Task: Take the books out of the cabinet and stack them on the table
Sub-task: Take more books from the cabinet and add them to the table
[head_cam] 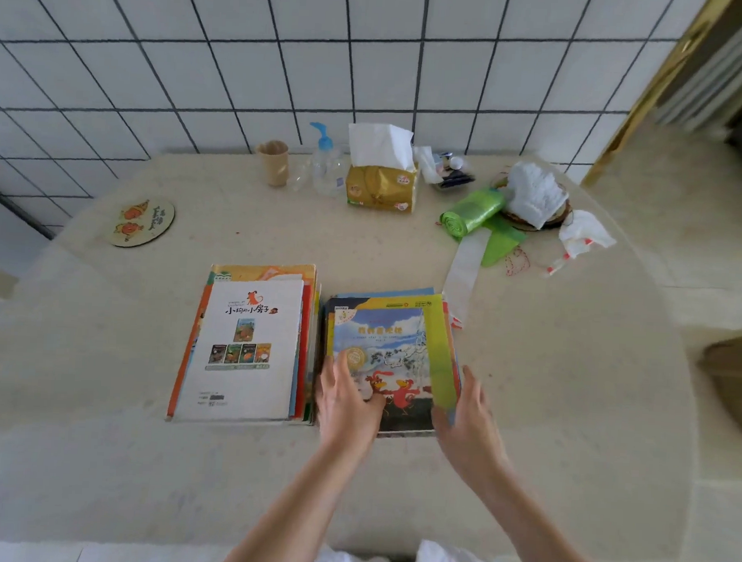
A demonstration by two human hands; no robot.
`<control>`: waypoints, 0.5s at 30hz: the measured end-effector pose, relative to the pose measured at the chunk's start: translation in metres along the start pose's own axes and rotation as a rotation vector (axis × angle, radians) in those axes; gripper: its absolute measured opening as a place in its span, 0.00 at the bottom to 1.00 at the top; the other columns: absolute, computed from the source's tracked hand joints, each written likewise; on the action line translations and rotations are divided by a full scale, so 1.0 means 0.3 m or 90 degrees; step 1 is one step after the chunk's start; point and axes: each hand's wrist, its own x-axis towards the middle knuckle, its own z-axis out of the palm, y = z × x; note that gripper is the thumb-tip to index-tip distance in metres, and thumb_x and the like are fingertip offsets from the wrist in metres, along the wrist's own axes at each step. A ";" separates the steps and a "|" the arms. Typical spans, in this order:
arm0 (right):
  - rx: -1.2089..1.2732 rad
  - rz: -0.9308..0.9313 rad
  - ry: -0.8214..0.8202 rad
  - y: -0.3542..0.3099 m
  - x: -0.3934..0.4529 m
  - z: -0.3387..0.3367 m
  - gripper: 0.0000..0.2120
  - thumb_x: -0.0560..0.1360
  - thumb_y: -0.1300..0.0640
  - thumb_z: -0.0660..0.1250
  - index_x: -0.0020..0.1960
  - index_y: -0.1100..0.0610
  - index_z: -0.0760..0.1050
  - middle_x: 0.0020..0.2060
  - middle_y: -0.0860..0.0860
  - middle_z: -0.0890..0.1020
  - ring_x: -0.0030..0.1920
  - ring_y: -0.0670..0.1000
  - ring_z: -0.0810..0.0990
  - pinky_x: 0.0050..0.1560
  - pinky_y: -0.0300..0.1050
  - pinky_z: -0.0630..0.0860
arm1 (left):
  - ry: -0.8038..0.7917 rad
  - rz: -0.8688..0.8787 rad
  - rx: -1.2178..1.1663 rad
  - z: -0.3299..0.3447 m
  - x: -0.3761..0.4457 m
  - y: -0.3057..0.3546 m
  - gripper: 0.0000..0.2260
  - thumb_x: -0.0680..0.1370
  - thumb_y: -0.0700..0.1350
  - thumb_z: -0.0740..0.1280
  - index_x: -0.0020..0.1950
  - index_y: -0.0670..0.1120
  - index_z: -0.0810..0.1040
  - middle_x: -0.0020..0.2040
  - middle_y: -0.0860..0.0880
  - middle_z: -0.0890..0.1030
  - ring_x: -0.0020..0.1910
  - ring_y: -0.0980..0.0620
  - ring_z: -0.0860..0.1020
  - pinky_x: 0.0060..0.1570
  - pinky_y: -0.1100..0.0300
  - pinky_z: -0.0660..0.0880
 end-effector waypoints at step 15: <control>0.038 0.006 0.272 0.023 -0.399 0.194 0.23 0.74 0.63 0.66 0.68 0.58 0.68 0.60 0.53 0.76 0.60 0.53 0.77 0.57 0.40 0.67 | -0.263 0.332 0.045 -0.163 -0.193 -0.084 0.17 0.79 0.44 0.64 0.67 0.54 0.70 0.56 0.60 0.77 0.59 0.59 0.72 0.51 0.69 0.63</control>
